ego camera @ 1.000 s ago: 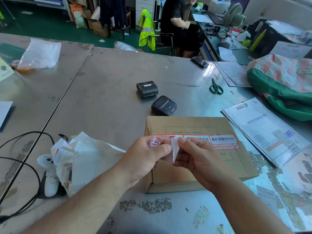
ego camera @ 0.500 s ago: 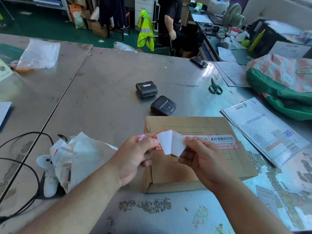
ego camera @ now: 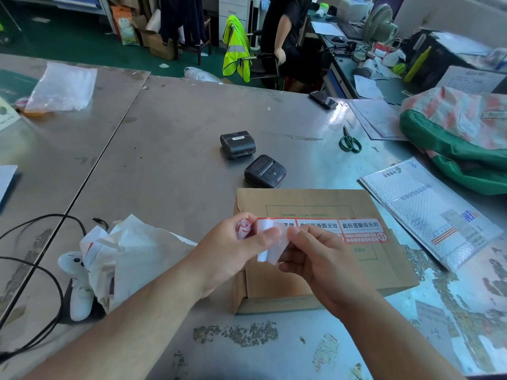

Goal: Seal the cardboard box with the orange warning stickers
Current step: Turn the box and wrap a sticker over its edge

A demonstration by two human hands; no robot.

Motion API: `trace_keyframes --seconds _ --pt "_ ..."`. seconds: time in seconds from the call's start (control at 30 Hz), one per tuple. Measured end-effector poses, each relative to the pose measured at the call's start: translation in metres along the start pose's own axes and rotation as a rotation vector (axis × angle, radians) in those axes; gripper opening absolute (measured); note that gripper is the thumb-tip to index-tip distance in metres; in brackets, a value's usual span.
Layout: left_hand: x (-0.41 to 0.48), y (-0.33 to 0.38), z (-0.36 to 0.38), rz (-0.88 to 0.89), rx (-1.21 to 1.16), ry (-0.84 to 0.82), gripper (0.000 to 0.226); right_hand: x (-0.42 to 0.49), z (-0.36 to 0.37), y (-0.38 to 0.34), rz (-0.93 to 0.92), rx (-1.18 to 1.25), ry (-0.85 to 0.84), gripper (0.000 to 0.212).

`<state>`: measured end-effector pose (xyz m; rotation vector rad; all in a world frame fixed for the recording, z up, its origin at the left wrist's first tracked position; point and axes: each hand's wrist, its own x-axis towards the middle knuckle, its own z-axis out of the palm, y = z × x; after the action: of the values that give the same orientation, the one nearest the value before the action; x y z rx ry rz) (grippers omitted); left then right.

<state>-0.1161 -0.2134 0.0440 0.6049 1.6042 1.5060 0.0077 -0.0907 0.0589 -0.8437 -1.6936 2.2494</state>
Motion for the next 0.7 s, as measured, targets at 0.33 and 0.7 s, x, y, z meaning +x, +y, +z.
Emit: trace_keyframes --seconds 0.33,0.7 --pt "0.002 0.001 -0.019 -0.077 -0.283 0.262 0.012 0.002 -0.005 -0.001 0.021 0.072 0.071 0.036" --pt "0.01 -0.005 -0.039 0.068 -0.21 0.612 0.036 0.008 -0.004 -0.001 0.026 0.141 0.132 0.02"
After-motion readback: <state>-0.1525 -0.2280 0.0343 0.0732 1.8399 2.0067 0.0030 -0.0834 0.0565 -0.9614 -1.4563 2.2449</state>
